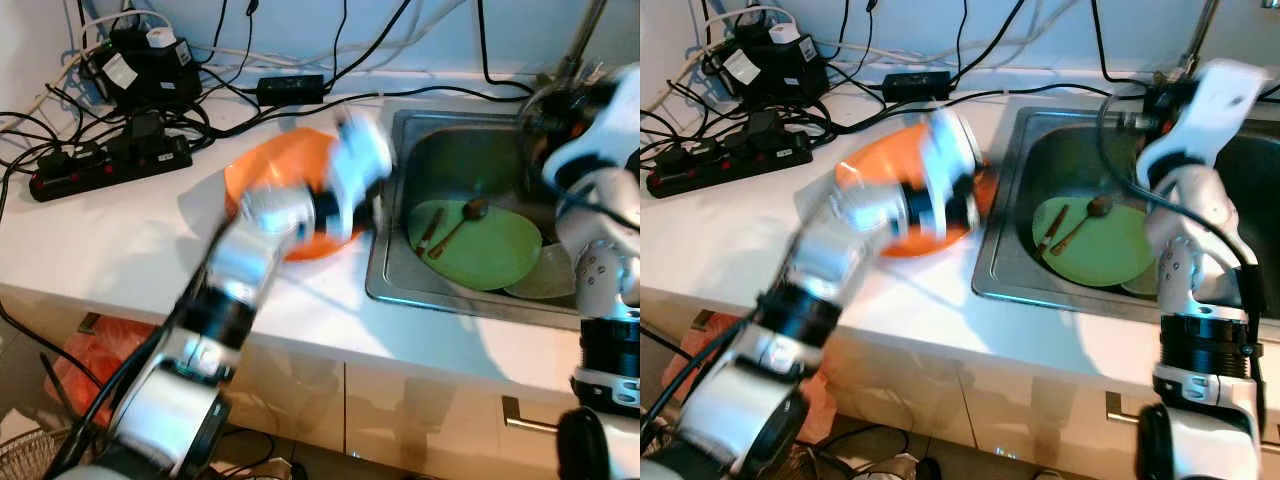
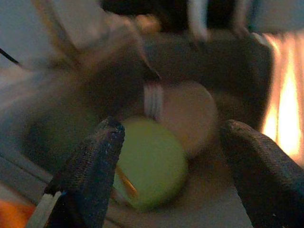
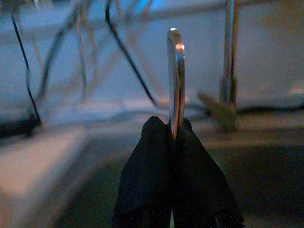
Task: Kitchen organization
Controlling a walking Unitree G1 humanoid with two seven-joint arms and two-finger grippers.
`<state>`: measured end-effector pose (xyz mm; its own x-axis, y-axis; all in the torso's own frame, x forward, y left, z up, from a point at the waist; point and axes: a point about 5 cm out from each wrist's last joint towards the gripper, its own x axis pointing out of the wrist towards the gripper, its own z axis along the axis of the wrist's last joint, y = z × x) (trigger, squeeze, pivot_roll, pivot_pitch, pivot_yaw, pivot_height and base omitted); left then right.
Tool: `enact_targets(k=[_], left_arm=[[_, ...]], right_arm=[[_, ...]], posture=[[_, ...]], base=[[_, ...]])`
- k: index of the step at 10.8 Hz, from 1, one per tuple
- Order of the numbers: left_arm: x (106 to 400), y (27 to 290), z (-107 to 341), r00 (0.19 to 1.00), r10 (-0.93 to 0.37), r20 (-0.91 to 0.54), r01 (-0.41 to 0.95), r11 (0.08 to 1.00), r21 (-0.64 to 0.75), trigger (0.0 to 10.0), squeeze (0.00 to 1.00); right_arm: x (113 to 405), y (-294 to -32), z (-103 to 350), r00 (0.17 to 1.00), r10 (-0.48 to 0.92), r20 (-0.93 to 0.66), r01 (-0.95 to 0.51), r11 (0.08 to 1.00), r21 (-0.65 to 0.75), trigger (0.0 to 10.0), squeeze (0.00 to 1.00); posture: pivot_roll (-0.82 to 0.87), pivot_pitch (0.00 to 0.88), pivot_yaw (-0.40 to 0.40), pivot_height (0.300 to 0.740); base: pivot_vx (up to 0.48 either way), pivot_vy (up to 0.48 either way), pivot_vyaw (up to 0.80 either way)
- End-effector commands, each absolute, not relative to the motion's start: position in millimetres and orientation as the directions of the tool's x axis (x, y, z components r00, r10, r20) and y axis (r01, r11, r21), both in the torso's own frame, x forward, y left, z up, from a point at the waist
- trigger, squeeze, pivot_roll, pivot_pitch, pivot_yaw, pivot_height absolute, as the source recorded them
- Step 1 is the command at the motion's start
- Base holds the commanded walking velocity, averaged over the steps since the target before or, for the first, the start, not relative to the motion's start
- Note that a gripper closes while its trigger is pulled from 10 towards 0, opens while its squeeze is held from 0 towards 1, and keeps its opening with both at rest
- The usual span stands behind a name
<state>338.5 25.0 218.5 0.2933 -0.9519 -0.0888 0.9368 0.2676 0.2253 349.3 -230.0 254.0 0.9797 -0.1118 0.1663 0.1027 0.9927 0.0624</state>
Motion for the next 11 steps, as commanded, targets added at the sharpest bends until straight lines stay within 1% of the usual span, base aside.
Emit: enact_targets(k=[1,2,3,4,6,7,8,9,10,11], left_arm=[[334,24,216,0.257,-0.957,-0.133,0.948,0.222,0.229,10.0,1.00],[328,24,204,0.217,-0.955,-0.200,0.960,0.172,0.219,10.0,0.85],[324,25,195,0.195,-0.950,-0.244,0.968,0.146,0.204,10.0,0.81],[323,26,192,0.190,-0.945,-0.265,0.971,0.141,0.193,10.0,0.76],[323,29,192,0.200,-0.936,-0.290,0.970,0.147,0.194,10.0,0.73],[323,30,192,0.208,-0.933,-0.295,0.968,0.153,0.200,10.0,0.72],[324,32,193,0.216,-0.931,-0.296,0.966,0.159,0.206,10.0,0.72],[326,34,195,0.244,-0.923,-0.299,0.957,0.180,0.226,10.0,0.72],[332,35,200,0.285,-0.916,-0.281,0.944,0.218,0.247,10.0,0.67],[333,36,202,0.290,-0.916,-0.279,0.942,0.222,0.253,10.0,0.60]], right_arm=[[352,-226,242,0.990,-0.090,0.104,0.089,0.996,0.020,10.0,0.00],[355,-225,228,0.997,-0.062,0.049,0.063,0.997,-0.036,10.0,0.00],[358,-225,216,0.999,-0.035,-0.013,0.034,0.995,-0.089,10.0,0.00],[362,-226,205,0.998,-0.006,-0.069,-0.003,0.992,-0.124,10.0,0.00],[369,-229,188,0.988,0.033,-0.152,-0.057,0.986,-0.158,10.0,0.00],[371,-231,182,0.983,0.039,-0.178,-0.066,0.986,-0.152,10.0,1.00],[372,-231,179,0.981,0.044,-0.190,-0.074,0.985,-0.153,10.0,1.00],[373,-231,177,0.978,0.053,-0.200,-0.085,0.984,-0.154,10.0,1.00],[374,-232,176,0.978,0.053,-0.202,-0.084,0.986,-0.146,10.0,1.00],[375,-233,177,0.979,0.052,-0.197,-0.081,0.986,-0.144,10.0,1.00]], posture=[[-0.02,0.056,0.090,0.740],[-0.02,0.058,0.092,0.740],[-0.02,0.056,0.094,0.740],[-0.01,0.058,0.094,0.740],[-0.01,0.056,0.090,0.740],[0.00,0.055,0.087,0.740],[0.00,0.055,0.088,0.740],[0.00,0.056,0.091,0.740],[0.00,0.059,0.090,0.740],[0.00,0.059,0.090,0.740]], base=[[0.000,0.000,0.00],[0.000,0.000,0.00],[0.000,0.000,0.00],[0.000,0.000,0.00],[0.000,0.000,0.00],[0.000,0.000,0.00],[0.000,0.000,0.00],[0.000,0.000,0.00],[0.000,0.000,0.00],[0.000,0.000,0.00]])
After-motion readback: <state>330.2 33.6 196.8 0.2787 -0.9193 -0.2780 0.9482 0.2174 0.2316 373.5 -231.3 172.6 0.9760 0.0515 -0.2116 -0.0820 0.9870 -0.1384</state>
